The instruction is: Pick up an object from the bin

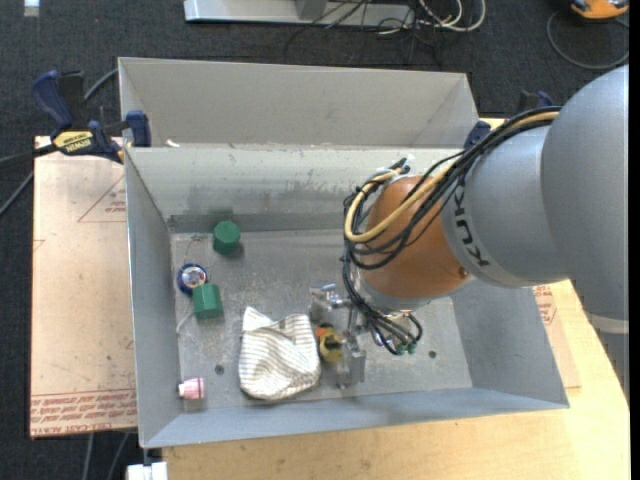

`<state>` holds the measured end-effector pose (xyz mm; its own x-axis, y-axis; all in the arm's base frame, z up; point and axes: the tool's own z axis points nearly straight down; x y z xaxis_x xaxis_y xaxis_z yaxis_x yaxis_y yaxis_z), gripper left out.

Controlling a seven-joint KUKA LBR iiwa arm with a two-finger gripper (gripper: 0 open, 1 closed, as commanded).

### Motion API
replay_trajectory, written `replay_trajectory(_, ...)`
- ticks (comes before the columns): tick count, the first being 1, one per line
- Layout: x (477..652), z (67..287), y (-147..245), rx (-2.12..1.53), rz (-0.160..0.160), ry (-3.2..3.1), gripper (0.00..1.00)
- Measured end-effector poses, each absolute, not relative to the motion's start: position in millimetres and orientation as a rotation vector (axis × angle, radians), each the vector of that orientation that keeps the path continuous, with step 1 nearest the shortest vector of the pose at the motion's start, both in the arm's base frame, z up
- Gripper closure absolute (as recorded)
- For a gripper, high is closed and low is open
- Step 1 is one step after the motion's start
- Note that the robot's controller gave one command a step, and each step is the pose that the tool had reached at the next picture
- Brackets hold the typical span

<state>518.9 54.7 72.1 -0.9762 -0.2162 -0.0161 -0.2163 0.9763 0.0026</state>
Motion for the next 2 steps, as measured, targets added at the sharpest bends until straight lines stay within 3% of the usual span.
replay_trajectory(1,520.6,70.2,72.3,-0.389,0.007,3.101,1.00)
replay_trajectory(2,520.6,70.2,72.4,-0.388,0.007,3.101,1.00)
